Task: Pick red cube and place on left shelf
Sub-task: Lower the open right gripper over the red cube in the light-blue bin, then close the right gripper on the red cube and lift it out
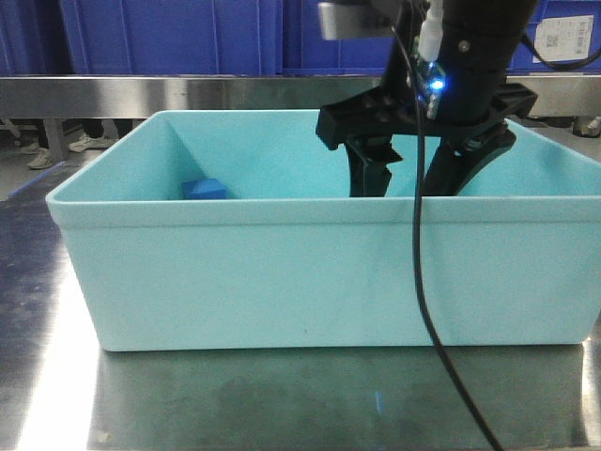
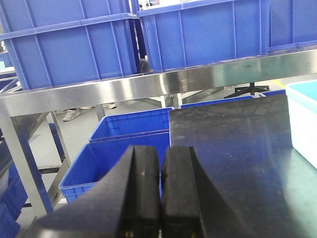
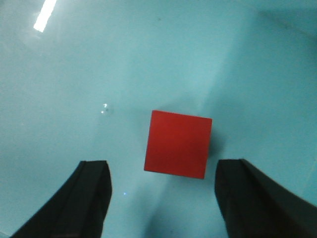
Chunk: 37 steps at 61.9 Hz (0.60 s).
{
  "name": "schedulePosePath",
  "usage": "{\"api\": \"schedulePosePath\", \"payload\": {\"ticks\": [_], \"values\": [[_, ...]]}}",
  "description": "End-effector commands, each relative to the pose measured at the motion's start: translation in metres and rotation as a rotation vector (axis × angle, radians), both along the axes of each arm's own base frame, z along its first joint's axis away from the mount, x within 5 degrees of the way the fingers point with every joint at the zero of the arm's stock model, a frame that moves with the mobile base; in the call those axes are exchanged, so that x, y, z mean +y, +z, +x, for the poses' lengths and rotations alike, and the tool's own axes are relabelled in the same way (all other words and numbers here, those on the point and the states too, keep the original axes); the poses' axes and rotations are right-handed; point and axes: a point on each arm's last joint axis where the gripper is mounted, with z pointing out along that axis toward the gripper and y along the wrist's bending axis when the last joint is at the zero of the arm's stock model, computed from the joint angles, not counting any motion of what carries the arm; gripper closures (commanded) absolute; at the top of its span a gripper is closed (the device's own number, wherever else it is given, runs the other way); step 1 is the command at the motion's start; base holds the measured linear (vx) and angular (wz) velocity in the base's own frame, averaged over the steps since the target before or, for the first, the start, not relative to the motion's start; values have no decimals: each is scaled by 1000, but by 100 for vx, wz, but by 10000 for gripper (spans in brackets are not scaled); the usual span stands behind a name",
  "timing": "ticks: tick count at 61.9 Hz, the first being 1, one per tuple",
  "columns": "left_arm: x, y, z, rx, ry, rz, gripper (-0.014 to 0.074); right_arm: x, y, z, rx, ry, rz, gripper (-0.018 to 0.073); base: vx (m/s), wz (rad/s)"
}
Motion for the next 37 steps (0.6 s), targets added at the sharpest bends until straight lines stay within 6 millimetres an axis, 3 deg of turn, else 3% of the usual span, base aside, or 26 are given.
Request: {"api": "schedulePosePath", "payload": {"ticks": [1, 37], "values": [[0, 1, 0, -72, -1, -5, 491, 2, 23, 4, -105, 14, 55, 6, 0, 0], [0, 1, 0, -72, -1, -5, 491, 8, 3, 16, -108, 28, 27, 6, 0, 0]]}}
